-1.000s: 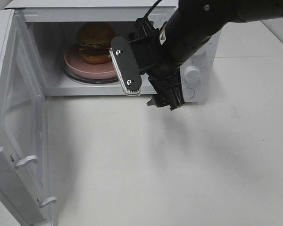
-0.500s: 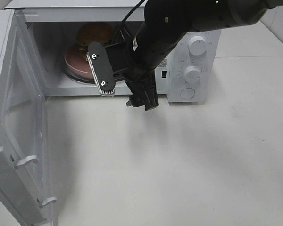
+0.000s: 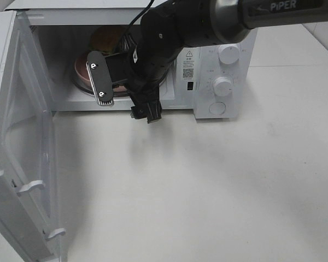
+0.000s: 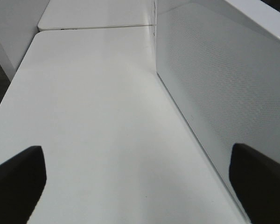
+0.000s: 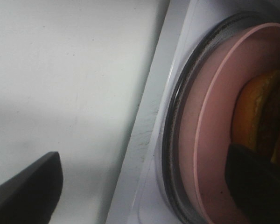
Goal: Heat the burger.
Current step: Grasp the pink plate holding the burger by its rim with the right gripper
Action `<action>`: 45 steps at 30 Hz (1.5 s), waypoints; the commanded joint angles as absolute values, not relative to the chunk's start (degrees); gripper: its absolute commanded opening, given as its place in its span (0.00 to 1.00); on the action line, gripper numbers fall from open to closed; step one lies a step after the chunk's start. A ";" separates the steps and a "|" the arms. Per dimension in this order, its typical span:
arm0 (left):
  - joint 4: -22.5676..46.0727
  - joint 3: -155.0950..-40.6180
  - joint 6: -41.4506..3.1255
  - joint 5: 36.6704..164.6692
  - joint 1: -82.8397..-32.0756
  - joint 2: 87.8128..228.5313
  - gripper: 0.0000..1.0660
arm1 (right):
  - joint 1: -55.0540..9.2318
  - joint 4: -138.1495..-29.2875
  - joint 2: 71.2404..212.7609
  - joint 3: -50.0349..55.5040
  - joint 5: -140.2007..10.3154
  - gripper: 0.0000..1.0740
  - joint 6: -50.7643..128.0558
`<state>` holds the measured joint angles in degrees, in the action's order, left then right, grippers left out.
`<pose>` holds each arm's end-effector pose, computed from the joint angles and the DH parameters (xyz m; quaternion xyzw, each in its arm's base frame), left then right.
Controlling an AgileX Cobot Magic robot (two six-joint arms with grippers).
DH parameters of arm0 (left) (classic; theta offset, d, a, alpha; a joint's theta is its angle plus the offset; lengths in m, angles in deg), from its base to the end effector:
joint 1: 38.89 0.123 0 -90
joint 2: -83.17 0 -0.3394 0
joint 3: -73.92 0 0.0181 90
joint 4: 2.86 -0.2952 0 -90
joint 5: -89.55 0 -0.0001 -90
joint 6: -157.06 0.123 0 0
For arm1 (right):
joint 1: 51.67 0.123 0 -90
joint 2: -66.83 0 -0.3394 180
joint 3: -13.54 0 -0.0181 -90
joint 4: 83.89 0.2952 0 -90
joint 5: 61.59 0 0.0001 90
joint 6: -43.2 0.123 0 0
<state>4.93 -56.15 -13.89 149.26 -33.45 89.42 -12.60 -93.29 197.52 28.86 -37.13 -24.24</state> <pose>0.0092 -0.0136 0.2863 0.0287 0.8451 -0.0006 0.5338 0.4519 0.3561 0.1768 -0.7850 0.5132 -0.1396 0.3177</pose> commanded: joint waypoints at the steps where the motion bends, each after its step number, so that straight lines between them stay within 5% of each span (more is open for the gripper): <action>1: 5.34 -55.97 -13.95 148.97 -33.34 88.21 0.94 | -13.00 -94.43 201.42 33.27 -35.29 0.84 -22.63; 26: 5.34 -55.97 -13.95 148.97 -33.34 88.21 0.94 | -14.78 -92.89 211.44 44.04 -34.66 0.74 -22.46; 33: 5.34 -55.97 -13.95 148.97 -33.34 88.21 0.94 | -14.72 -92.43 211.56 44.68 -34.55 0.41 -22.46; 35: 5.34 -55.97 -13.95 148.97 -33.34 88.21 0.94 | -14.72 -92.37 211.44 44.68 -33.75 0.13 -22.46; 39: 5.34 -55.97 -13.95 148.97 -33.34 88.21 0.94 | -14.66 -92.31 211.16 44.68 -32.66 0.00 -22.52; 45: 5.34 -55.97 -13.95 148.97 -33.34 88.21 0.94 | -14.55 -91.91 210.24 44.68 -30.54 0.00 -22.92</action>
